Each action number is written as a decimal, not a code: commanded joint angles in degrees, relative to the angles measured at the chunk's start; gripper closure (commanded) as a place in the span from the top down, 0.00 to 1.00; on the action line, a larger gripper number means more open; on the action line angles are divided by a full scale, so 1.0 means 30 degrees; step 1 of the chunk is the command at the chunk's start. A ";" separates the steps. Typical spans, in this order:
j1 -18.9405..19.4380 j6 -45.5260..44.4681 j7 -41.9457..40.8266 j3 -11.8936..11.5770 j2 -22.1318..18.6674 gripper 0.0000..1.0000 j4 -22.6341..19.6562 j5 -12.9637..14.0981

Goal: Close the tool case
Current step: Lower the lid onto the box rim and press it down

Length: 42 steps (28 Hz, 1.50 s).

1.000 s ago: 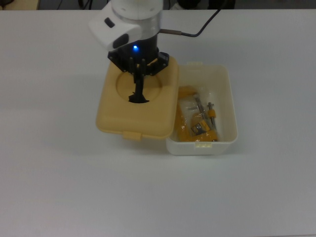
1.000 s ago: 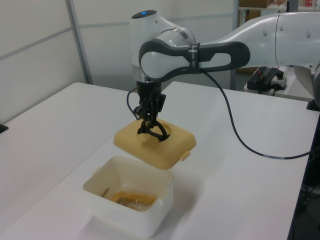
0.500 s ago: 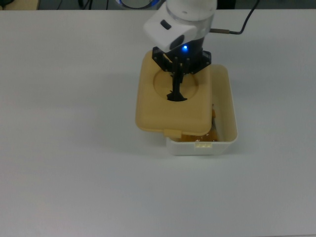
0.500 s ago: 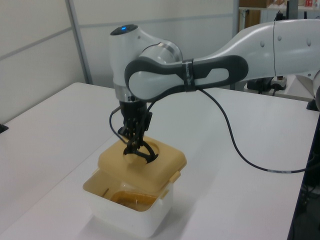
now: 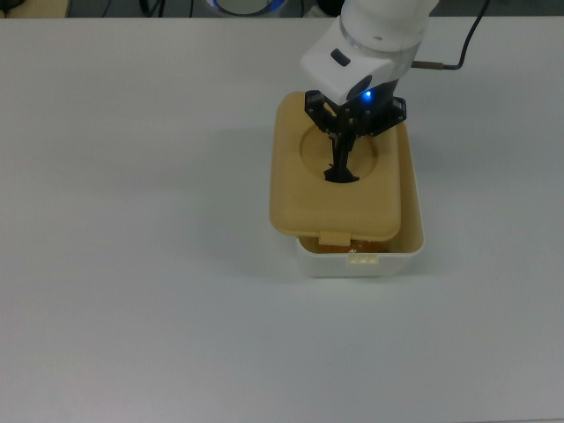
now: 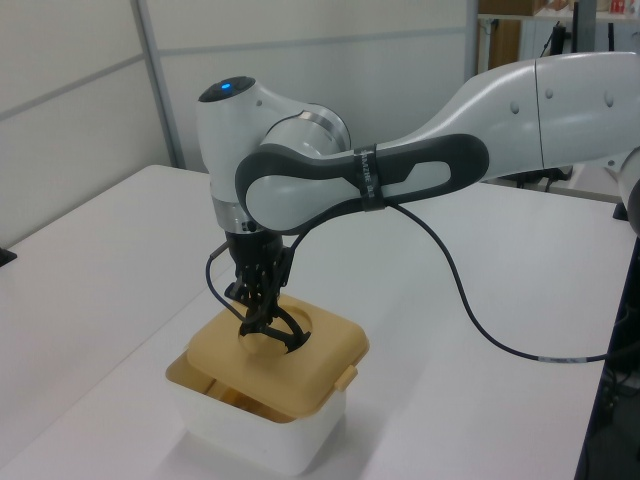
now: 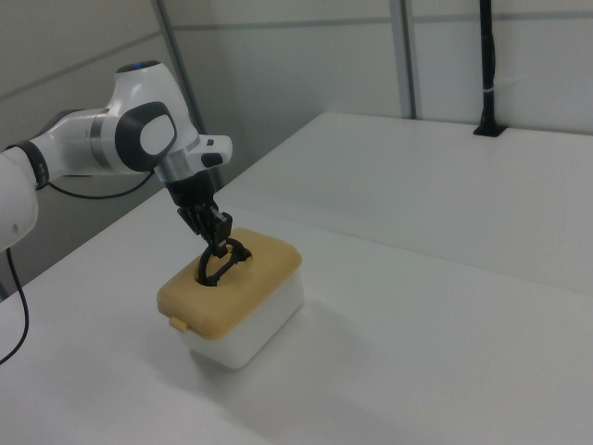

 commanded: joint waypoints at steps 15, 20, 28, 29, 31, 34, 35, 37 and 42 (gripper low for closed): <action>0.0560 -0.0250 0.1442 0.0198 0.0960 0.00 0.0821 -0.0785; 0.0560 -0.0221 0.1677 0.0198 0.1136 0.00 0.1026 -0.0814; 0.0560 0.0772 0.1589 0.0227 0.1224 0.00 0.1261 -0.0843; 0.0560 0.1065 0.1386 0.0227 0.1427 0.00 0.1232 -0.0901; 0.0560 0.1243 0.0917 0.0227 0.1488 0.00 0.1261 -0.1018; 0.0560 0.1710 0.0360 0.0227 0.1575 0.00 0.1261 -0.1077; 0.0560 0.1800 0.0358 0.0227 0.1605 0.00 0.1261 -0.1107; 0.0560 0.1976 0.0329 0.0227 0.1634 0.00 0.1261 -0.1223; 0.0560 0.2182 0.0300 0.0227 0.1898 0.17 0.1261 -0.1371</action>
